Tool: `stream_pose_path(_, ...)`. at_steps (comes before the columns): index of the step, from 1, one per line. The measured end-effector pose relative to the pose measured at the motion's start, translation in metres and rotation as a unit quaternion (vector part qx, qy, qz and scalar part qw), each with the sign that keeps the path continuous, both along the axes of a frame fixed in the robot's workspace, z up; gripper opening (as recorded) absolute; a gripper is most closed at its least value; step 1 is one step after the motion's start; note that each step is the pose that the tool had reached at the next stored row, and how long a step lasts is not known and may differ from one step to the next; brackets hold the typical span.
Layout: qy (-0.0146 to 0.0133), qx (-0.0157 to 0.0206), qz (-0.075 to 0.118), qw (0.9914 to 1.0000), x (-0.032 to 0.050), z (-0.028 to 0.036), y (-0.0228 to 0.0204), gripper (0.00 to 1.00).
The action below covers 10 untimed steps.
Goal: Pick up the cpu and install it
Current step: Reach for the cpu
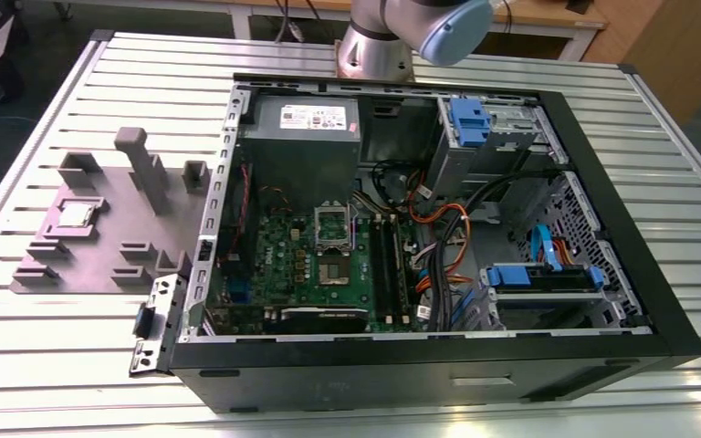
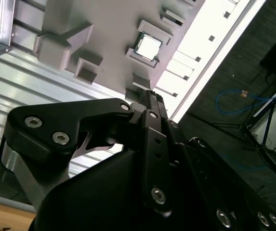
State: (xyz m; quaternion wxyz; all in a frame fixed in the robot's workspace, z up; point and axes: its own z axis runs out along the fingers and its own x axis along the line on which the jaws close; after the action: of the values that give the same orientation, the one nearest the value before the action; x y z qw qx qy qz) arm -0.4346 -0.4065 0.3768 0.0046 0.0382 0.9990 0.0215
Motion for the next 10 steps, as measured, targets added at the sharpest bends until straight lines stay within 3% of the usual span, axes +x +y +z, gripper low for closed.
stream_pose_path(10, 0.0, 0.0, 0.0, 1.0, -0.0026, 0.0, 0.0, 0.11)
